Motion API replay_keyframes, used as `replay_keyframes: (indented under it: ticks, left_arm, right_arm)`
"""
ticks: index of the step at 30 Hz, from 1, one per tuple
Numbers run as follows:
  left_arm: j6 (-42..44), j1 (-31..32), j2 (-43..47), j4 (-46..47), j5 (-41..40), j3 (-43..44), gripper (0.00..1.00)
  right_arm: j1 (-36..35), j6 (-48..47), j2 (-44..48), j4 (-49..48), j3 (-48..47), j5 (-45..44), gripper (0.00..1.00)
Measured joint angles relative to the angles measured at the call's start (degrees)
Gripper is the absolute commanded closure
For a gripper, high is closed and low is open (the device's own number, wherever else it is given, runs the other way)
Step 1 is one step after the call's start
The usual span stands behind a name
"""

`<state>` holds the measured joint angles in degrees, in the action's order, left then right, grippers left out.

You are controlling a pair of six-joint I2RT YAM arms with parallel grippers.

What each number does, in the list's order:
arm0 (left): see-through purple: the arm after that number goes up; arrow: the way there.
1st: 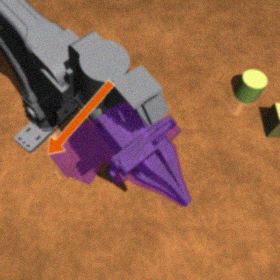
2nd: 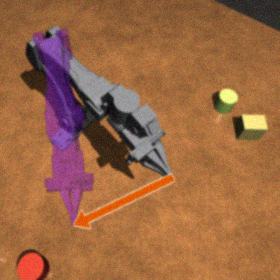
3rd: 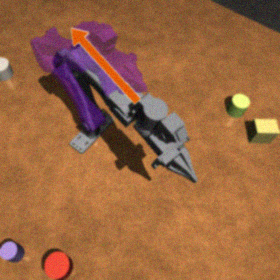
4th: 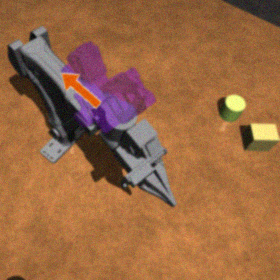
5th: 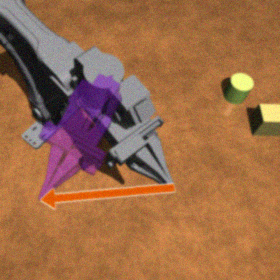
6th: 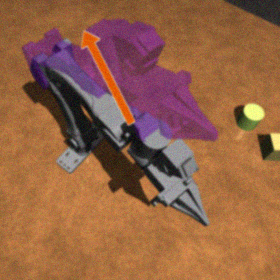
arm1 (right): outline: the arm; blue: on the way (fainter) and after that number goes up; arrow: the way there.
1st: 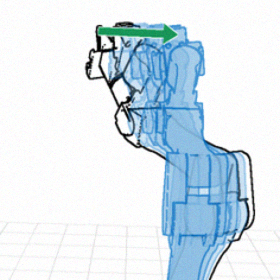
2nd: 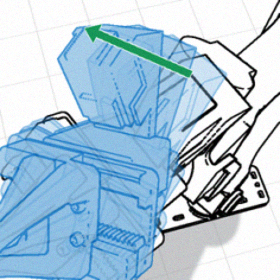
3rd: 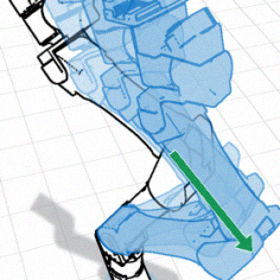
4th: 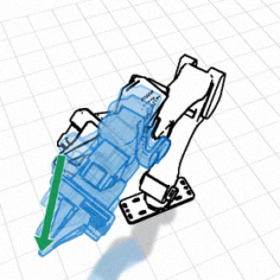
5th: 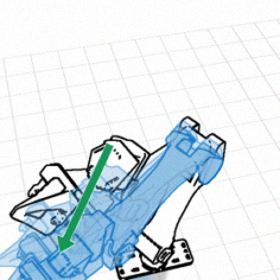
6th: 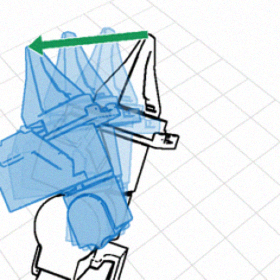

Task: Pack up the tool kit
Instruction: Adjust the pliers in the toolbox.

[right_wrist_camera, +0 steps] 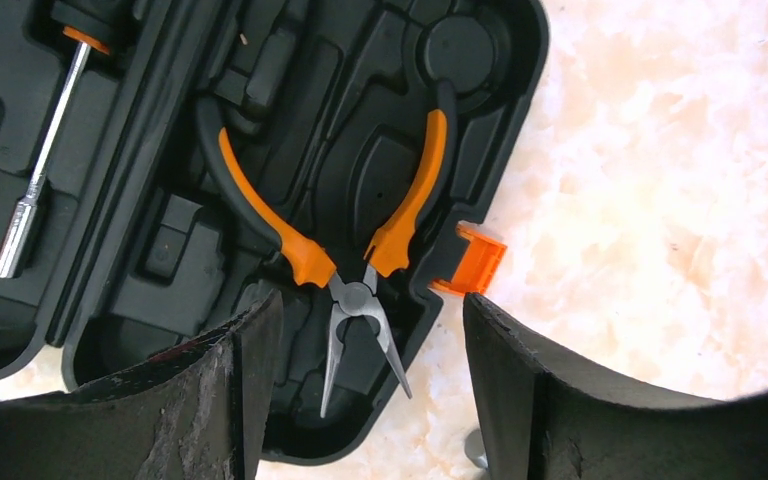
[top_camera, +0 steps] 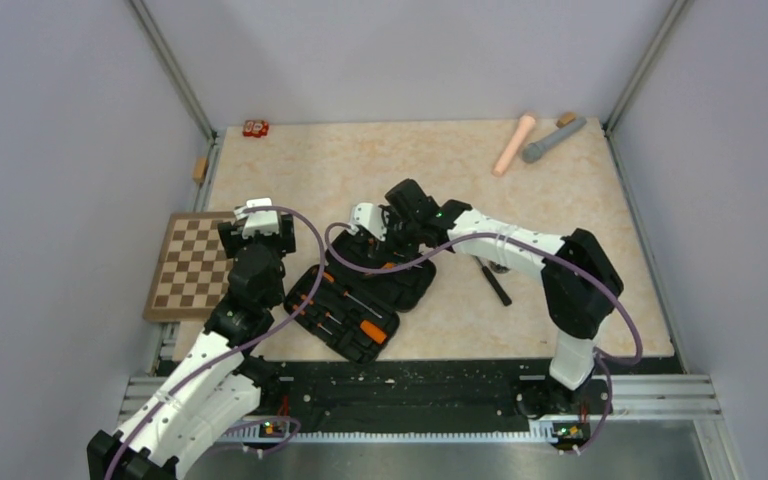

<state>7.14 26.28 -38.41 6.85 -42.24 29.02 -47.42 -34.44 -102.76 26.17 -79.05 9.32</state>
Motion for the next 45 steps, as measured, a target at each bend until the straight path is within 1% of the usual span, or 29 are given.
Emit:
replay_keyframes:
  ticks: [9,13,18,22,25,29,38,40,42,45]
  left_arm:
    - [0.00,0.00,0.00,0.00,0.44,0.00,0.17]
    - [0.00,0.00,0.00,0.00,0.48,0.00,0.17]
    - [0.00,0.00,0.00,0.00,0.68,0.00,0.17]
    - [0.00,0.00,0.00,0.00,0.68,0.00,0.18]
    - [0.02,0.00,0.00,0.00,0.76,0.00,0.18]
    - [0.00,0.00,0.00,0.00,0.85,0.00,0.18]
    - [0.00,0.00,0.02,0.00,0.90,0.00,0.18]
    - [0.00,0.00,0.02,-0.02,0.90,0.00,0.18]
    - [0.00,0.00,0.02,-0.02,0.90,0.00,0.18]
    - [0.00,0.00,0.04,-0.02,0.90,0.00,0.18]
  right_arm:
    - [0.15,-0.55,-6.19,1.33,-0.02,-2.21,0.36]
    - [0.61,-0.94,-6.82,1.62,-0.07,-3.26,0.39]
    - [0.81,-1.07,-7.28,1.79,-0.26,-3.87,0.50]
    - [0.76,-1.09,-8.39,3.54,-1.81,-3.41,0.65]
    - [0.81,-0.94,-9.31,4.83,-2.89,-3.23,0.79]
    - [0.79,-0.37,-9.51,7.69,-4.50,-2.43,0.92]
    - [0.85,6.14,-9.51,9.40,-7.37,-2.75,0.97]
    - [0.85,8.70,-9.51,9.49,-7.41,-3.72,0.97]
    - [0.85,11.87,-9.53,9.40,-7.41,-5.25,1.00]
    - [0.85,16.33,-9.53,7.98,-7.02,-7.91,1.00]
